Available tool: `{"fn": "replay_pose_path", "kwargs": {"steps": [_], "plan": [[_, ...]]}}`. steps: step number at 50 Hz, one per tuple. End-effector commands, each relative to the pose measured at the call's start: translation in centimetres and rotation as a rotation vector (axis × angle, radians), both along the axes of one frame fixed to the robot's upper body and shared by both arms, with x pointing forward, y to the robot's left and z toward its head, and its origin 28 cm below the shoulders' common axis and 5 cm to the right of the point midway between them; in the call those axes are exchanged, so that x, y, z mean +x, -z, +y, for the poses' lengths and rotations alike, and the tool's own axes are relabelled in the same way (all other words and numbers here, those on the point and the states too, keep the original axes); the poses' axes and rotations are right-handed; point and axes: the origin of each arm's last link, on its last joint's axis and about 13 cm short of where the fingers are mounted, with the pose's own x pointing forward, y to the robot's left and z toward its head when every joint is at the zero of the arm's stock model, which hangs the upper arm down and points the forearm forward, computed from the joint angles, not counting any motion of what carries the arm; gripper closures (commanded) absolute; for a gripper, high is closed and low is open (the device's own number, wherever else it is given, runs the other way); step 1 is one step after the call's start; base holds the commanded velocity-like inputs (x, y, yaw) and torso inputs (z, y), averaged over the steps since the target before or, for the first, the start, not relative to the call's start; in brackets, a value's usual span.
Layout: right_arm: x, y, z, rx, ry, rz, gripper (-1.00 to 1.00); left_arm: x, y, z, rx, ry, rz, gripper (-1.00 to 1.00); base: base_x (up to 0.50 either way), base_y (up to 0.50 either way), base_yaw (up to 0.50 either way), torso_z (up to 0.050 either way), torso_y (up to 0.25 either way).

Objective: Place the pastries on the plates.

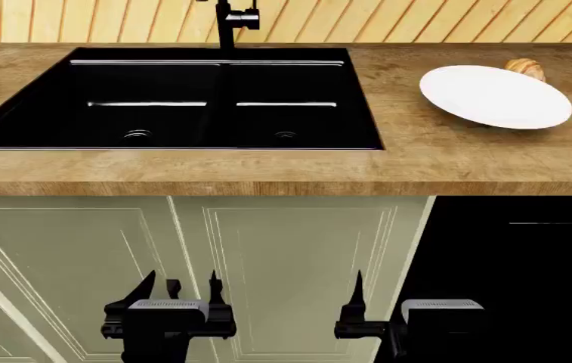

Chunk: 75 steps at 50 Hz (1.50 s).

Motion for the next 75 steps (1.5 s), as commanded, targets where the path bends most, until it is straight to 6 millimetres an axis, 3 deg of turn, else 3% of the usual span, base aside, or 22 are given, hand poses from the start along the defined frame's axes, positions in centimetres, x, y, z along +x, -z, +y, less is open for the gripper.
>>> {"fn": "replay_pose_path", "kwargs": {"steps": [1,16,27,40,58,61,66,75], "plan": [[0.0,0.0,0.1,0.002,-0.004,-0.006,-1.00,-0.2,-0.1,-0.1,0.003,0.005,-0.007,-1.00,0.00,0.00,0.00,0.000,0.000],[0.1,0.0,0.2,-0.027,-0.003,-0.006,-1.00,-0.2,-0.3,0.2,-0.047,0.003,-0.015,-1.00,0.00,0.00,0.00,0.000,0.000],[0.0,0.0,0.2,-0.039,-0.003,0.001,-1.00,0.8,-0.6,-0.6,-0.034,0.016,-0.023,-1.00,0.00,0.00,0.00,0.050,0.000],[0.0,0.1,0.2,-0.040,-0.001,0.005,-1.00,-0.3,-0.2,0.3,-0.036,0.014,-0.024,-1.00,0.00,0.00,0.00,0.050,0.000],[0.0,-0.1,0.2,-0.034,0.001,0.003,-1.00,-0.2,-0.5,0.2,-0.063,0.016,-0.017,-1.00,0.00,0.00,0.00,0.050,0.000],[0.0,-1.3,-0.4,0.007,0.018,0.011,-1.00,-0.4,-1.9,0.4,-0.099,0.044,-0.040,-1.00,0.00,0.00,0.00,0.000,0.000],[1.0,-5.8,-2.3,0.011,-0.020,-0.009,-1.00,1.0,-5.7,1.1,-0.133,0.104,-0.022,-1.00,0.00,0.00,0.00,0.000,0.000],[2.9,-13.0,-5.5,-0.023,-0.080,-0.036,-1.00,2.8,-11.1,2.9,-0.022,0.188,-0.011,-1.00,0.00,0.00,0.00,0.000,0.000]]}}
